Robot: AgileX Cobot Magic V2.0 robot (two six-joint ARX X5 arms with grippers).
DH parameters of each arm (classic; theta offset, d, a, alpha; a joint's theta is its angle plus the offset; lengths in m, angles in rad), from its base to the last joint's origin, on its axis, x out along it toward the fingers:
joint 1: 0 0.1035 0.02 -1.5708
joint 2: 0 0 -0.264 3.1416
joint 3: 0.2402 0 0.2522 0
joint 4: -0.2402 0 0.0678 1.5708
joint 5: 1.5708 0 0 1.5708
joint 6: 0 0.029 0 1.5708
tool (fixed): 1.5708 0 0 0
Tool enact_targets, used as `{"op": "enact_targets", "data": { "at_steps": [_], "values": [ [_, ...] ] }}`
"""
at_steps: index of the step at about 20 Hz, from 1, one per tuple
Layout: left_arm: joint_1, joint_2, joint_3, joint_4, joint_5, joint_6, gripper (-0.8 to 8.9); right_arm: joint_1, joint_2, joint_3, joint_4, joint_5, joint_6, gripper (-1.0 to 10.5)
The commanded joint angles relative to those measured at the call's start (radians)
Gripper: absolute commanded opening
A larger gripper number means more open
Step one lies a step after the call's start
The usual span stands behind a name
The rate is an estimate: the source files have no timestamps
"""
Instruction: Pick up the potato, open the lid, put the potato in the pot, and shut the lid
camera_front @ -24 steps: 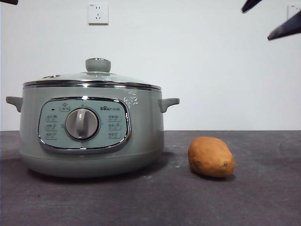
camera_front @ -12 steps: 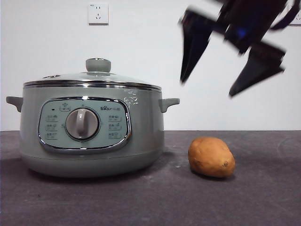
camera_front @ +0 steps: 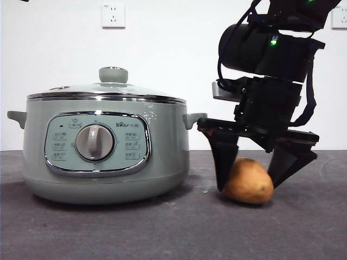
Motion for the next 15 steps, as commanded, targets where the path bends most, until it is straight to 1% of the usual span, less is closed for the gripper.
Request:
{"op": "enact_targets", "data": {
  "at_steps": [1,2,6,10,12,15],
  "values": [
    [-0.004,0.000,0.002,-0.003,-0.003,0.014,3.76,0.002,0.002,0.000,0.009,0.022,0.017,0.2],
    [-0.004,0.000,0.002,-0.004,-0.003,0.014,3.76,0.002,-0.002,0.000,0.009,0.021,0.017,-0.1],
    [-0.004,0.004,0.002,-0.007,-0.003,0.014,3.76,0.002,-0.089,0.000,-0.029,0.021,0.013,-0.1],
    [-0.005,0.040,0.002,0.006,-0.002,0.014,3.76,0.001,-0.264,0.000,-0.124,0.022,-0.014,-0.1],
    [-0.010,0.086,0.002,0.041,-0.001,0.013,3.77,0.001,-0.357,0.000,-0.158,0.024,-0.021,-0.1],
    [-0.052,0.173,0.003,0.108,-0.009,0.013,3.76,0.001,-0.471,0.000,-0.187,0.024,-0.021,-0.1]
  ]
}}
